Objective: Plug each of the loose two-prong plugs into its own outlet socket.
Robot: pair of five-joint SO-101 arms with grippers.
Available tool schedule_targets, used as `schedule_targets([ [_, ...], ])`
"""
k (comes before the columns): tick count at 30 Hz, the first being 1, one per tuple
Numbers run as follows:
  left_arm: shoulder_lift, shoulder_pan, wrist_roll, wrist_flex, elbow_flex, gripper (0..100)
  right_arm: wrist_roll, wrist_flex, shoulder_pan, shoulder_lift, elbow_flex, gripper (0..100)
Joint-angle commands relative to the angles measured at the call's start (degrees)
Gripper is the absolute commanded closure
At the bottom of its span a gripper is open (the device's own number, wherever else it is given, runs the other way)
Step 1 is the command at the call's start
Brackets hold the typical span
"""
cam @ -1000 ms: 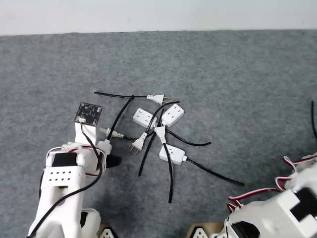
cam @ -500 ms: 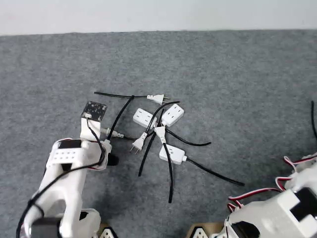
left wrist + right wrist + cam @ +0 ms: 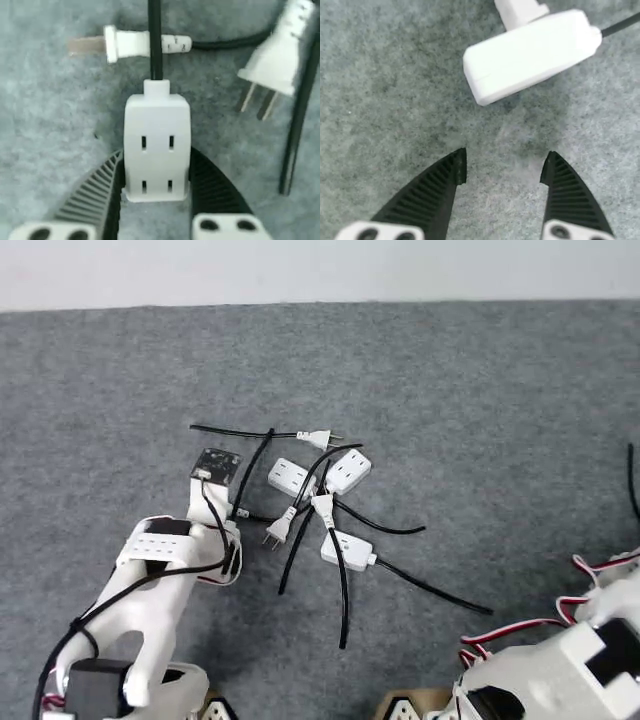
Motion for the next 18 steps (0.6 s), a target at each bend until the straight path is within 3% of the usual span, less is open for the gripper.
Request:
schedule_targets([
  [1,0.5,4.7,14.1,3.9,-2.0,99,-0.2,0.7,0.7,-0.9,-1.9,76.4],
  [7,0.5,9.6,24.3,13.2,-4.4,99,-0.2,1.9,1.1,-1.0,-2.3,76.4],
  [13,-1.3,9.8,23.8,13.3,-4.1,99,-0.2,1.8,0.8,-1.0,-2.3,76.4],
  [18,-11.9,9.5,20.5,9.4,2.2,99,-0.2,1.8,0.8,-1.0,-2.3,76.4],
])
